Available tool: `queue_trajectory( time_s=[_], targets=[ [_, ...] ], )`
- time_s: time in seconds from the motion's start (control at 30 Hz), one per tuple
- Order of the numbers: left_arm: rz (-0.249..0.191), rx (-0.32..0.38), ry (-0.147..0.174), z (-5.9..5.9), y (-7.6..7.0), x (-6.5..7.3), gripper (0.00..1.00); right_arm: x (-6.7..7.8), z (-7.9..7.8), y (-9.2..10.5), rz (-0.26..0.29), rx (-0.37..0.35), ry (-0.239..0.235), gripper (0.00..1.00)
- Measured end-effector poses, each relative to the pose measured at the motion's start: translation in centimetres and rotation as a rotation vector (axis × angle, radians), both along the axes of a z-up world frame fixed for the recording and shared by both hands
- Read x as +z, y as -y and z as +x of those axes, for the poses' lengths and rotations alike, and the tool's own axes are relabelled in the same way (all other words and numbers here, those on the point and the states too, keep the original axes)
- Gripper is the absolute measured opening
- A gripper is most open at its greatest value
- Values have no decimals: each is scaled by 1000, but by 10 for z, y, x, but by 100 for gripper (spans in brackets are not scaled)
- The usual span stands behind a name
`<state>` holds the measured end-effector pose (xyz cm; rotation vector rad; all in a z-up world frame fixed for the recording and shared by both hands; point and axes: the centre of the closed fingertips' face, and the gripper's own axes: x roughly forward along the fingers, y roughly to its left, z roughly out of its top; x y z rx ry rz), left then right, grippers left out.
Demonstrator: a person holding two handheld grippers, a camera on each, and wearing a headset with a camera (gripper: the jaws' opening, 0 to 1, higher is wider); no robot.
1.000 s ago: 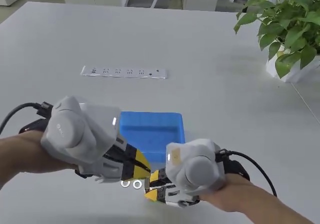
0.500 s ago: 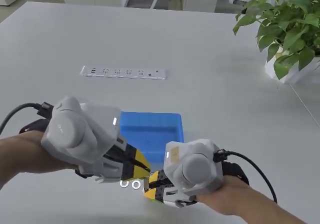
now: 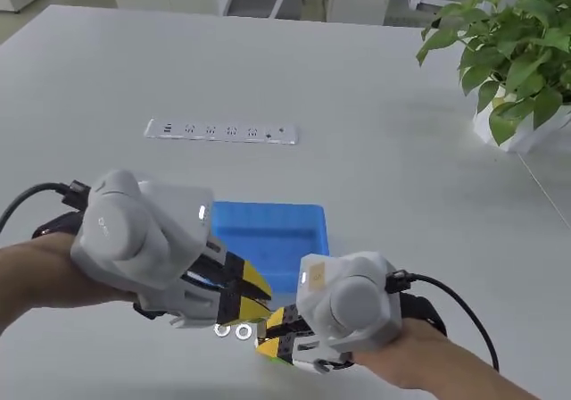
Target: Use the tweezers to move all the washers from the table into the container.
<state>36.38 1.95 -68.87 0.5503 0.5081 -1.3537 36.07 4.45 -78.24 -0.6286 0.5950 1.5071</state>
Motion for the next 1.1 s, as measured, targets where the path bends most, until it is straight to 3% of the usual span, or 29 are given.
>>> queue_trajectory(
  time_s=[0.33, 0.53, 0.73, 1.1],
  targets=[
    [-30, 47, -24, -6, -10, 5, 27, 9, -1, 1, -5, 14, 11, 7],
    [-72, 106, -65, -10, -15, 6, 36, 19, -1, 3, 1, 22, 28, 7],
    [-100, 152, -54, -12, -21, 7, 47, 32, 1, 3, 11, 25, 34, 7],
    [-167, 271, -73, -14, -33, 7, 63, 56, 9, 2, 32, 32, 54, 8]
  ],
)
